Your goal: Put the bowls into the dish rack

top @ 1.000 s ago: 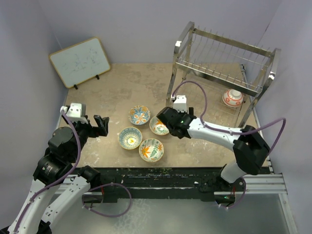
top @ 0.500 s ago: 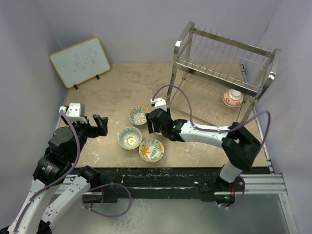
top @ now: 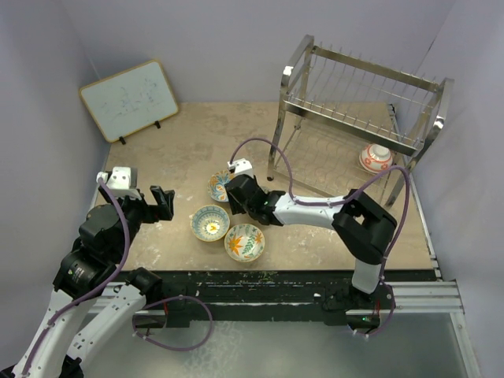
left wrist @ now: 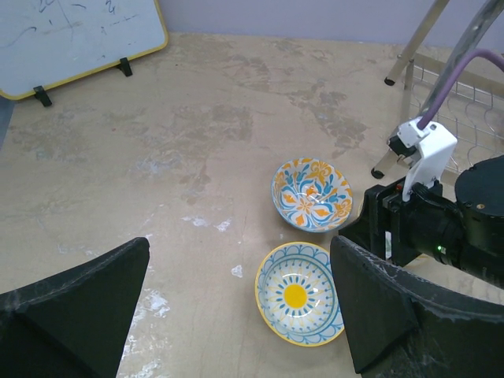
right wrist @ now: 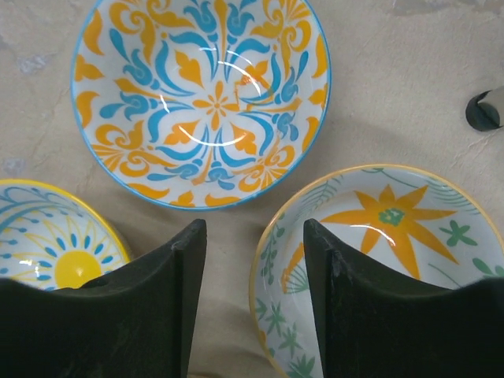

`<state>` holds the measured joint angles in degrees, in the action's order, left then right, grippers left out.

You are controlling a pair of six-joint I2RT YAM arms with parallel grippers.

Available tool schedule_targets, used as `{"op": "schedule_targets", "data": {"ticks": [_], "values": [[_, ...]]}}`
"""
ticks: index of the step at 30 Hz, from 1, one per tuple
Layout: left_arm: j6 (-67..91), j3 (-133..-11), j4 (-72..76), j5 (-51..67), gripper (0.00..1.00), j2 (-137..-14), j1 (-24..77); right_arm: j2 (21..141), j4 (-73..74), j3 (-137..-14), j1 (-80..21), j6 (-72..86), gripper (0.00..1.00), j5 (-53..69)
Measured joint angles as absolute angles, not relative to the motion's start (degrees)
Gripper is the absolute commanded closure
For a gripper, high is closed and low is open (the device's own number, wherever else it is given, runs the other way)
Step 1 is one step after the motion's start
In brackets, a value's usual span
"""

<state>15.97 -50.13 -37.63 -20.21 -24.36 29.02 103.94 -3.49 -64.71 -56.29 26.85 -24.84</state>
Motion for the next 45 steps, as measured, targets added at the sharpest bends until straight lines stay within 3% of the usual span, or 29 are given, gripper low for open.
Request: {"op": "schedule_targets", "data": {"ticks": [8, 11, 16, 19, 26, 37, 45], "values": [[16.0, -50.1, -37.7, -20.2, 0.01, -24.4, 29.0, 106.2, -1.0, -64.7, -56.6, 28.5, 0.58, -28.0], [16.0, -50.1, -37.7, -20.2, 0.01, -24.4, 29.0, 106.3, 0.2, -64.8, -56.8, 29.3, 0.74, -29.4], [16.0, -50.1, -37.7, -20.2, 0.01, -24.6, 29.0, 106.9, 2.2, -65.7, -57.3, 30.4, 0.83, -32.4], [16.1, -50.1, -37.7, -20.2, 0.01, -24.6, 29.0, 106.9, 2.7, -65.7, -57.7, 30.5, 1.0, -34.0], [16.1, -50.1, -37.9, -20.3, 0.01, -24.6, 29.0, 102.5, 3.2, -64.8, -58.0, 31.1, 1.0, -36.1], [16.1, -50.1, -37.9, -20.2, 0.01, -24.5, 29.0, 79.3, -6.3, -50.5, -58.7, 36.7, 1.0, -23.5], [16.1, -50.1, -37.9, -20.0, 0.01, -24.5, 29.0, 73.4, -15.4, -40.5, -53.3, 41.3, 1.0, -15.2]]}}
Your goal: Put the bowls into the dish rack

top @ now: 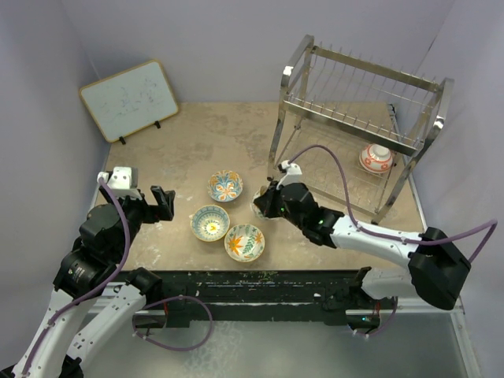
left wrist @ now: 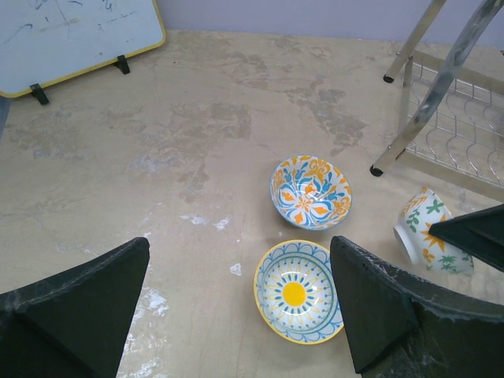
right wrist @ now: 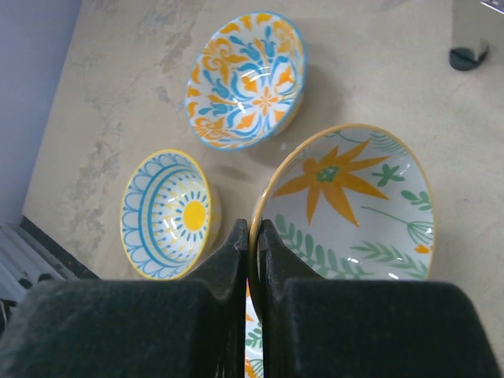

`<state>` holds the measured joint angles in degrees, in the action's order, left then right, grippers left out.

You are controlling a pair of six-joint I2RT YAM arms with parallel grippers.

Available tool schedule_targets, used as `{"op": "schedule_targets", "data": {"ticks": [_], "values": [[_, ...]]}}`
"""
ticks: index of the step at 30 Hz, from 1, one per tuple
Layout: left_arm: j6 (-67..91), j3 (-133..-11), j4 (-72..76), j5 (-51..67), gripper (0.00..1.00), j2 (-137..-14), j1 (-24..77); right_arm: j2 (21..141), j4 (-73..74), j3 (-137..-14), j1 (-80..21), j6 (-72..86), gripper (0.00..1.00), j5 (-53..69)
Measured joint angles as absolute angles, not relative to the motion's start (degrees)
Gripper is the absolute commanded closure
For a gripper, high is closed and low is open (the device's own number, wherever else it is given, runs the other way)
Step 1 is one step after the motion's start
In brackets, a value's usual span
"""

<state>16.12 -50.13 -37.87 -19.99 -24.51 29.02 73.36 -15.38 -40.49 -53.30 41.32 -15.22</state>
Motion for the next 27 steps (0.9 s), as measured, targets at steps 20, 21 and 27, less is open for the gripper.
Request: {"op": "schedule_targets", "data": {"ticks": [20, 21, 27], "values": [[16.5, -51.4, -37.8, -19.7, 0.01, -24.9, 29.0, 73.7, -42.7, -30.2, -30.6, 54.1, 1.0, 12.9], [16.5, -51.5, -37.8, -19.7, 0.01, -24.9, 29.0, 73.8, -42.8, -30.2, -30.0, 54.2, 1.0, 13.0], [16.5, -51.7, -37.8, -19.7, 0.01, -25.0, 29.0, 76.7, -47.9, -30.0, -25.1, 59.1, 1.0, 16.3]]}}
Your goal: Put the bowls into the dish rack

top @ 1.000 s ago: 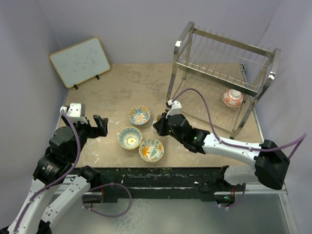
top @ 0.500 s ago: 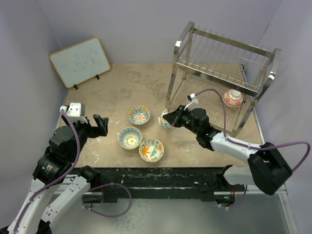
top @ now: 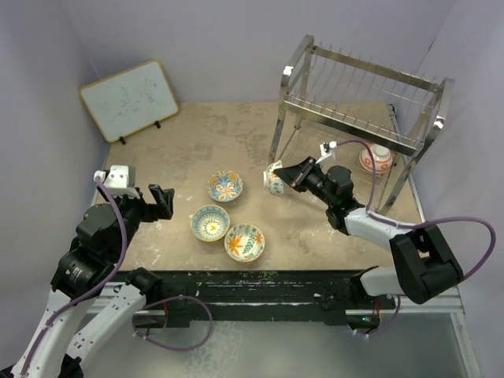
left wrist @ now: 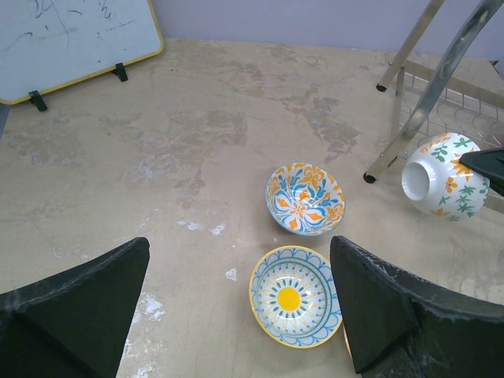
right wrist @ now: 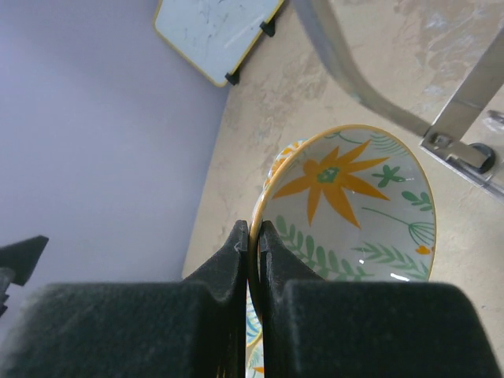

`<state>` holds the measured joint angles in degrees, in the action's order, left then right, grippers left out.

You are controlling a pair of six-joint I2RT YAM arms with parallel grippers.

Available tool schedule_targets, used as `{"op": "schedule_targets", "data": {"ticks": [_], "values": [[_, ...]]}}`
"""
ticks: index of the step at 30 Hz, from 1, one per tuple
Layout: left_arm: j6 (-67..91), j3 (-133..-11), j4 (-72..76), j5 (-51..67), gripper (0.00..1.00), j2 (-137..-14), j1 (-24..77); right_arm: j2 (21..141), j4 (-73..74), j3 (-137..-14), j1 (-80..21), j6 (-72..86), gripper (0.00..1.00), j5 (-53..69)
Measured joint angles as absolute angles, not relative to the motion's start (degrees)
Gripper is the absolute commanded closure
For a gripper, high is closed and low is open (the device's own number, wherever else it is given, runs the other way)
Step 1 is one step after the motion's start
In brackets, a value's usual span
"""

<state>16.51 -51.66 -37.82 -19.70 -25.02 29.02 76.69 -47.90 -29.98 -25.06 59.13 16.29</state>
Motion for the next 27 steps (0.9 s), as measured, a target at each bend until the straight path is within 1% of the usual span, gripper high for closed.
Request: {"op": "schedule_targets", "data": {"ticks": [5, 17, 22, 27], "values": [[16.5, -51.7, -37.8, -19.7, 0.01, -25.0, 29.0, 78.8, -51.9, -29.6, -21.7, 62.5, 1.0, 16.8], [16.3, -52.3, -37.8, -19.8, 0.01, -25.9, 29.0, 87.9, -69.8, -28.9, -13.5, 71.9, 1.0, 19.4], [16.3, -52.3, -37.8, -19.8, 0.01, -25.9, 29.0, 90.8, -71.8, -29.9, -11.1, 73.3, 1.0, 19.2], [15.9, -52.3, -37.8, -20.0, 0.01, -25.9, 29.0, 96.1, -75.3, -33.8, -9.9, 75.1, 1.0, 19.1]]}}
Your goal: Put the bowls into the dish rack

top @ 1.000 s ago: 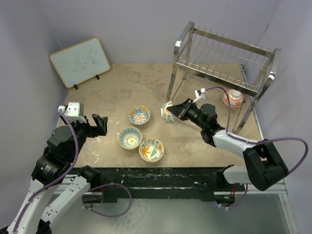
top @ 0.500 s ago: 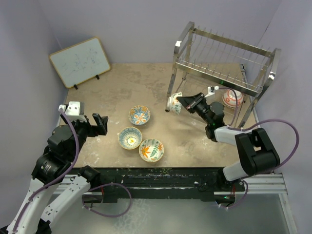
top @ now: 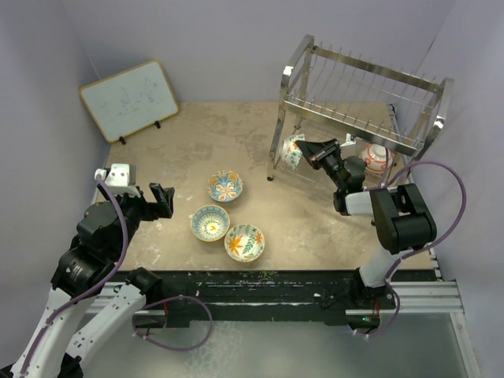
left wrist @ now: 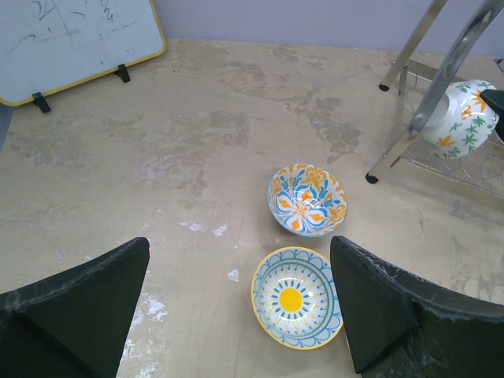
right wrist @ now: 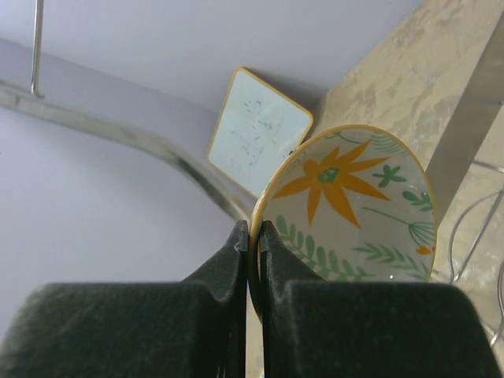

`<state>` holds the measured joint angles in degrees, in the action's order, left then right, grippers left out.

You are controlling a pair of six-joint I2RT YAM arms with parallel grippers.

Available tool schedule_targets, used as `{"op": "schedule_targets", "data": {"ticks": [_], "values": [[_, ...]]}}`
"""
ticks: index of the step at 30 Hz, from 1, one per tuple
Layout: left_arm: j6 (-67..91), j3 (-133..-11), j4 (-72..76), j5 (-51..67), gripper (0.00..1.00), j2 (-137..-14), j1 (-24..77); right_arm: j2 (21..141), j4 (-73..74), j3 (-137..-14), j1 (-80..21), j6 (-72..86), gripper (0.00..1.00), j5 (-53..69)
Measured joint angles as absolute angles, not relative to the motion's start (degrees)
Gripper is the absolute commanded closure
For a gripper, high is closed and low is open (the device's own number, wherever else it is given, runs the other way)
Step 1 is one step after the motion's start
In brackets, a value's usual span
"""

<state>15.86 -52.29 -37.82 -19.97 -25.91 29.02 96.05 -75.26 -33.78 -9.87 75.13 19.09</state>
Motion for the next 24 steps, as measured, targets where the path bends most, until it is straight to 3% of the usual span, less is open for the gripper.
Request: {"op": "schedule_targets", "data": {"ticks": [9, 24], "values": [[15.4, -52.3, -37.8, -20.2, 0.01, -25.9, 29.0, 106.9, -81.5, -39.9, -8.5, 78.6, 1.0, 17.2], [15.4, -52.3, -37.8, -20.8, 0.01, -25.9, 29.0, 114.8, -83.8, -46.4, -5.7, 80.2, 1.0, 14.7]]}}
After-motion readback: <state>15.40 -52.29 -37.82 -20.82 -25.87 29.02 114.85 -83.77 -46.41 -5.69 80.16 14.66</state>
